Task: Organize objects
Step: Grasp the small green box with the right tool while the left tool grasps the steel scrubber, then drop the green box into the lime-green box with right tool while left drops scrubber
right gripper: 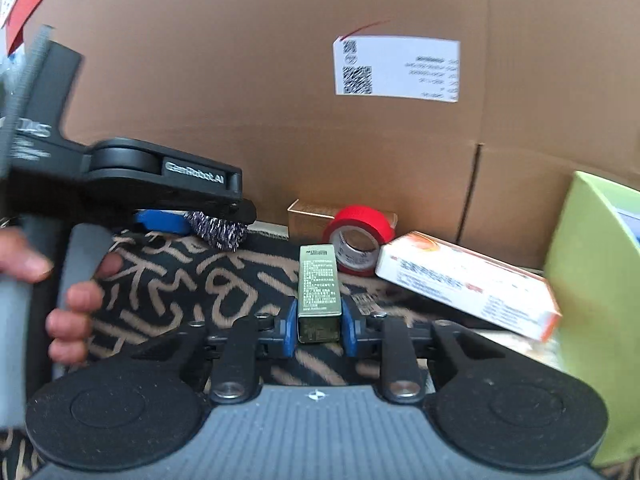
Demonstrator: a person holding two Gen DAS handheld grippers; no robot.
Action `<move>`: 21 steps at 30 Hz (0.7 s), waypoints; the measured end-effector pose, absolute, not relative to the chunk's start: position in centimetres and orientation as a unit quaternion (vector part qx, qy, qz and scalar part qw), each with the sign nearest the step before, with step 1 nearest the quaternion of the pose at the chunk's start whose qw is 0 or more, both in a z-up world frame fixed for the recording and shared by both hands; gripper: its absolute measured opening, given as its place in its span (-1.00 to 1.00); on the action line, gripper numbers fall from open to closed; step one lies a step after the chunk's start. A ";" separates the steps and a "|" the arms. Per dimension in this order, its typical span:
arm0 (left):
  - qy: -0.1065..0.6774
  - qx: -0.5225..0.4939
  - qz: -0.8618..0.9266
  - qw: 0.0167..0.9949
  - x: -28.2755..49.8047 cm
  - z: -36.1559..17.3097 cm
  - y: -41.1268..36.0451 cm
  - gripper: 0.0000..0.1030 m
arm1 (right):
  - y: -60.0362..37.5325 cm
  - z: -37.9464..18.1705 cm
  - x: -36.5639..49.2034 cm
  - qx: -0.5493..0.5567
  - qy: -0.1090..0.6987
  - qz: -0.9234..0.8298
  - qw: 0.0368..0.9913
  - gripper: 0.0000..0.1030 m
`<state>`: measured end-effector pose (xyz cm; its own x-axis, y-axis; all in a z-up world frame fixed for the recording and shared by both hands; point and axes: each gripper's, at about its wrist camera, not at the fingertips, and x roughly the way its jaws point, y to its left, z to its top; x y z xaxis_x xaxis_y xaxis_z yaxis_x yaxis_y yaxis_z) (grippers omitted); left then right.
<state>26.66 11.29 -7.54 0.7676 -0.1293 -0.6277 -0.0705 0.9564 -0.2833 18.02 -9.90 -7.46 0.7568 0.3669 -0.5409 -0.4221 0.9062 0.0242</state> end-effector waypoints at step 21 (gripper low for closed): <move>0.316 -0.042 -0.253 0.914 17.4 -1.3 -3.2 -0.17 | -23.3 -6.1 5.2 0.010 0.241 0.137 0.961 -0.48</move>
<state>17.42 -3.23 -1.30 0.6726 -0.4892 -0.5553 0.4356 0.8683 -0.2372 5.23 -23.32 -6.10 0.8463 0.2689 -0.4597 -0.2589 0.9621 0.0862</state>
